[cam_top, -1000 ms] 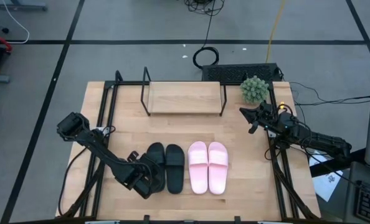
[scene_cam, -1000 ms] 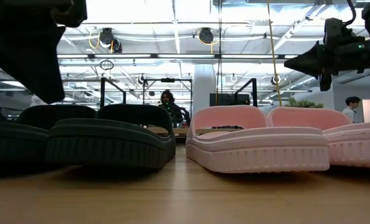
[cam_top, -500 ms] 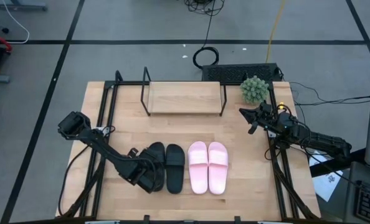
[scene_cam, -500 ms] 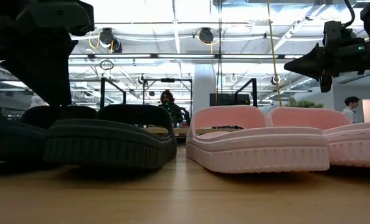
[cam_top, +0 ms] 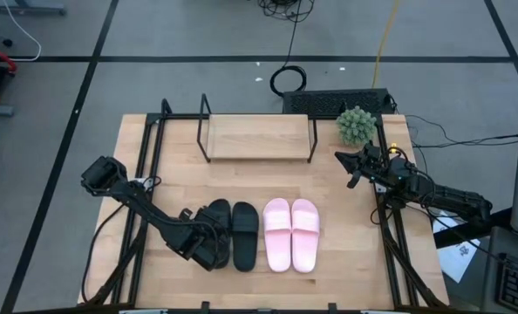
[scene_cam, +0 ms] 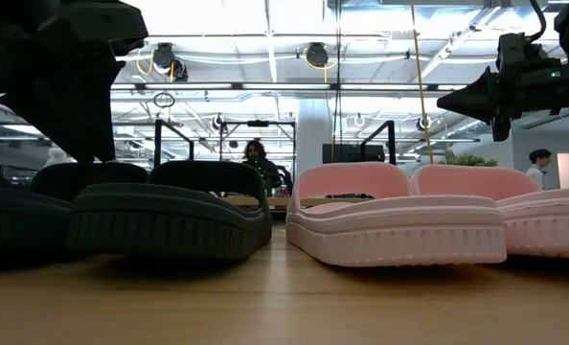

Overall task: Pick and place slides into the shelf
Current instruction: Put the left black slipper on the shelf

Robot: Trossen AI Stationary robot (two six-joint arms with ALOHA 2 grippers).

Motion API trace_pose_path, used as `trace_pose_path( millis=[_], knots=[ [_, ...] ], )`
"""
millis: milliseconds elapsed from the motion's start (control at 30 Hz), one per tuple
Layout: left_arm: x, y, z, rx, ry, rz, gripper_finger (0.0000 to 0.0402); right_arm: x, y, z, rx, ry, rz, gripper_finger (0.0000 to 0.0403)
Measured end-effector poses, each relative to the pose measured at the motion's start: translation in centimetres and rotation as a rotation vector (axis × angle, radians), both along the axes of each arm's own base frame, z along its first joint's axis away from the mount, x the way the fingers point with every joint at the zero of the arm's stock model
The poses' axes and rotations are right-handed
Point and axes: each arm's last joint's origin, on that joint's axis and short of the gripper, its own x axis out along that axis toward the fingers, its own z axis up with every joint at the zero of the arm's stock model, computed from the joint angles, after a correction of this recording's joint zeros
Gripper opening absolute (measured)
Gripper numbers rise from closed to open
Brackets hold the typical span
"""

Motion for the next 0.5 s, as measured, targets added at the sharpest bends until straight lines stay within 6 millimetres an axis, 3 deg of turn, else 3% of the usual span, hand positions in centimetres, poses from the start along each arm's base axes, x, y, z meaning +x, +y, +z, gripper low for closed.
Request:
trace_pose_path(
  millis=[500],
  knots=[
    [-0.94,0.08,0.01,0.037,0.048,0.038,0.0178,0.0,0.0,0.0,0.0,0.0,0.0,0.0]
  ],
)
